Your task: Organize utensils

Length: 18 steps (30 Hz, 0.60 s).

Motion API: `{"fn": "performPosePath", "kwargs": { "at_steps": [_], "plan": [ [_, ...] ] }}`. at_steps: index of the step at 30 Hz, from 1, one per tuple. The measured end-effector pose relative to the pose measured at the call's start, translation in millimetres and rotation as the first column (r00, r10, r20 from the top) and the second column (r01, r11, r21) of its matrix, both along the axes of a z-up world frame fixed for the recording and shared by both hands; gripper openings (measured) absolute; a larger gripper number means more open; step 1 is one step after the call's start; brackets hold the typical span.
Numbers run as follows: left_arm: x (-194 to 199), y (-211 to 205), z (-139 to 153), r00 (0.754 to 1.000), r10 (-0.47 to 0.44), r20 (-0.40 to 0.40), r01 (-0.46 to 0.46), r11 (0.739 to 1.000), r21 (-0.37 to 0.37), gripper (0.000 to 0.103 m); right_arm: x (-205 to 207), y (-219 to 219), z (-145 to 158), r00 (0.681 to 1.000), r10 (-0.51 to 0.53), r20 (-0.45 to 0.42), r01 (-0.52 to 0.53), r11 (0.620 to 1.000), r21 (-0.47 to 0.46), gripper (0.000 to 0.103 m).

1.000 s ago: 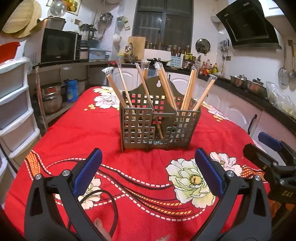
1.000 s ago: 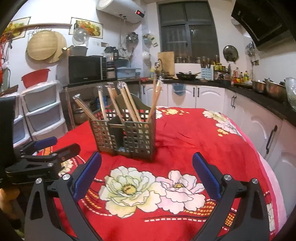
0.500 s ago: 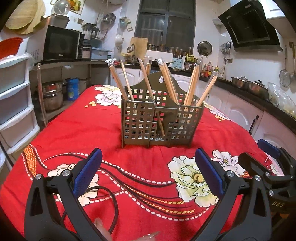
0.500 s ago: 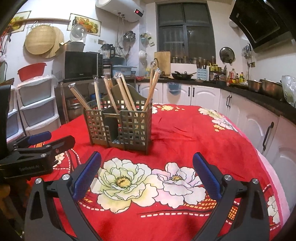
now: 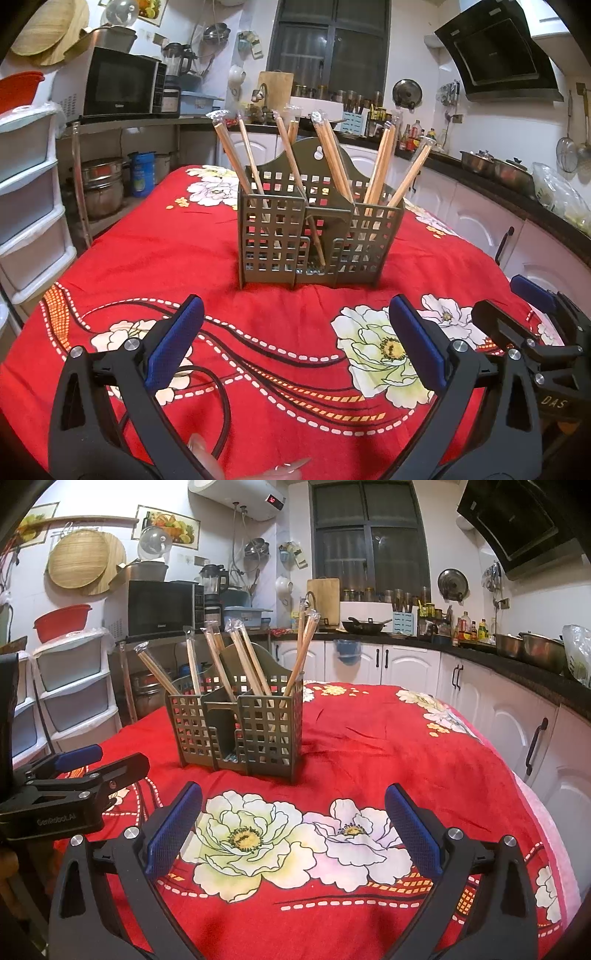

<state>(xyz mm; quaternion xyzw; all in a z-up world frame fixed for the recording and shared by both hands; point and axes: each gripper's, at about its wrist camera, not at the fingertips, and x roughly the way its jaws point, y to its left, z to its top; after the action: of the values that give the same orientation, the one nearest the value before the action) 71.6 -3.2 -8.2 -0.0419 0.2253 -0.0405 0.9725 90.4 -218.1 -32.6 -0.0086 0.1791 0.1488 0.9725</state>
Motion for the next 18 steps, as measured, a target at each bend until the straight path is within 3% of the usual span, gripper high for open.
{"fn": "performPosePath", "kwargs": {
  "at_steps": [18],
  "plan": [
    [-0.1,-2.5,-1.5,1.000,0.009,-0.008,-0.009,1.000,-0.003,0.092,0.4,-0.7,0.4,1.000,0.000,-0.002,0.000,1.000,0.002,0.096]
  ]
}}
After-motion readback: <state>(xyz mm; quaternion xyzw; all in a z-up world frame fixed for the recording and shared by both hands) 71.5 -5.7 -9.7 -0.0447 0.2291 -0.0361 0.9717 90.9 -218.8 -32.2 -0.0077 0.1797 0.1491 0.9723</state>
